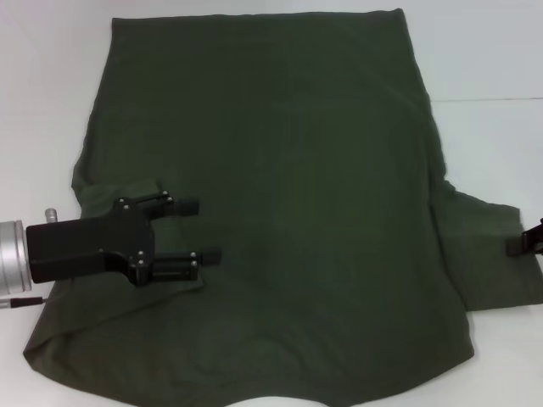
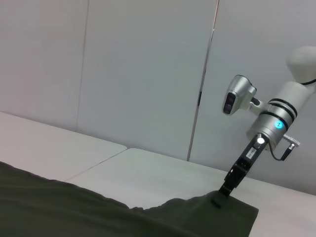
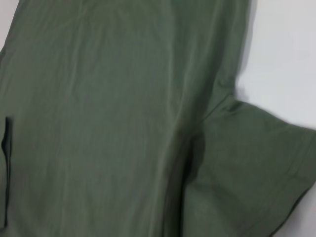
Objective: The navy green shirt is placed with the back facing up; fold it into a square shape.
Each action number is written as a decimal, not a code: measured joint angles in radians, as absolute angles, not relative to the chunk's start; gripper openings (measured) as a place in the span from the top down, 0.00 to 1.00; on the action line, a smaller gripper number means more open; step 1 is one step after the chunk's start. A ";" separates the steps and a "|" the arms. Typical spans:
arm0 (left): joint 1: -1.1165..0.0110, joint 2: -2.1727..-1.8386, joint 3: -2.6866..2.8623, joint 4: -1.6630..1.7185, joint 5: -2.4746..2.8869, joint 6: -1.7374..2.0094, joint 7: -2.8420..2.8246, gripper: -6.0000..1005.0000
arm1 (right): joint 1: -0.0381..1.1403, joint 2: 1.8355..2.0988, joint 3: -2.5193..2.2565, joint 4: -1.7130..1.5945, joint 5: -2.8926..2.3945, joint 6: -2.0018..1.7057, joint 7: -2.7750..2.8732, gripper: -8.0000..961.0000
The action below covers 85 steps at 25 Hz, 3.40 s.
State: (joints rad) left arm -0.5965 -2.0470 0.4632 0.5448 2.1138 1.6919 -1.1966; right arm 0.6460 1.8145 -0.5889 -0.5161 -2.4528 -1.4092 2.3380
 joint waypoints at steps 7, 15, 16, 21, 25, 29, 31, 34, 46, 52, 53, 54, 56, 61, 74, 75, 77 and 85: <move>-0.599 -2.044 0.463 0.546 2.114 1.692 -1.202 0.14 | 0.649 1.795 -0.594 -0.574 -2.472 -1.465 2.335 0.97; -0.603 -2.043 0.463 0.548 2.114 1.692 -1.211 0.14 | 0.653 1.790 -0.593 -0.636 -2.504 -1.480 2.333 0.97; -0.604 -2.043 0.463 0.548 2.114 1.692 -1.213 0.14 | 0.654 1.789 -0.593 -0.645 -2.506 -1.480 2.333 0.97; -0.608 -2.041 0.463 0.548 2.113 1.694 -1.223 0.14 | 0.666 1.786 -0.593 -0.690 -2.523 -1.495 2.333 0.97; -0.610 -2.040 0.463 0.548 2.112 1.697 -1.229 0.14 | 0.677 1.786 -0.592 -0.713 -2.551 -1.512 2.333 0.97; -0.614 -2.039 0.462 0.549 2.111 1.696 -1.238 0.14 | 0.684 1.787 -0.590 -0.735 -2.567 -1.522 2.329 0.96; -0.614 -2.038 0.462 0.549 2.111 1.696 -1.241 0.14 | 0.686 1.787 -0.586 -0.746 -2.573 -1.529 2.326 0.96; -0.616 -2.037 0.462 0.555 2.111 1.697 -1.250 0.14 | 0.687 1.787 -0.585 -0.763 -2.574 -1.534 2.318 0.96; -0.617 -2.040 0.462 0.581 2.111 1.700 -1.278 0.14 | 0.716 1.787 -0.585 -0.798 -2.586 -1.557 2.237 0.96; -0.617 -2.042 0.462 0.589 2.111 1.702 -1.288 0.14 | 0.762 1.798 -0.585 -0.804 -2.586 -1.585 2.231 0.96; -0.617 -2.042 0.462 0.589 2.111 1.702 -1.289 0.14 | 0.773 1.801 -0.585 -0.804 -2.586 -1.593 2.232 0.96; -0.617 -2.042 0.462 0.589 2.111 1.702 -1.289 0.14 | 0.783 1.804 -0.585 -0.804 -2.586 -1.597 2.236 0.96; -0.617 -2.041 0.462 0.589 2.111 1.703 -1.290 0.14 | 0.805 1.812 -0.588 -0.804 -2.586 -1.603 2.247 0.96; -0.617 -2.041 0.462 0.604 2.111 1.706 -1.297 0.14 | 0.852 1.832 -0.615 -0.796 -2.586 -1.609 2.285 0.95; -0.614 -2.040 0.462 0.614 2.111 1.706 -1.297 0.14 | 0.943 1.856 -0.687 -0.588 -2.587 -1.430 2.342 0.95; -0.614 -2.039 0.462 0.614 2.111 1.706 -1.297 0.14 | 0.950 1.857 -0.692 -0.572 -2.587 -1.416 2.340 0.95; -0.615 -2.038 0.463 0.614 2.111 1.705 -1.298 0.14 | 0.963 1.861 -0.706 -0.552 -2.587 -1.398 2.341 0.95; -0.617 -2.037 0.469 0.618 2.113 1.699 -1.297 0.14 | 1.008 1.896 -0.751 -0.476 -2.586 -1.311 2.361 0.95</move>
State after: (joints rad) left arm -0.6165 -2.0370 0.4694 0.6184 2.1128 1.6993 -1.2971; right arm 1.0076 1.8956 -0.7510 -0.4761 -2.5864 -1.3114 2.3611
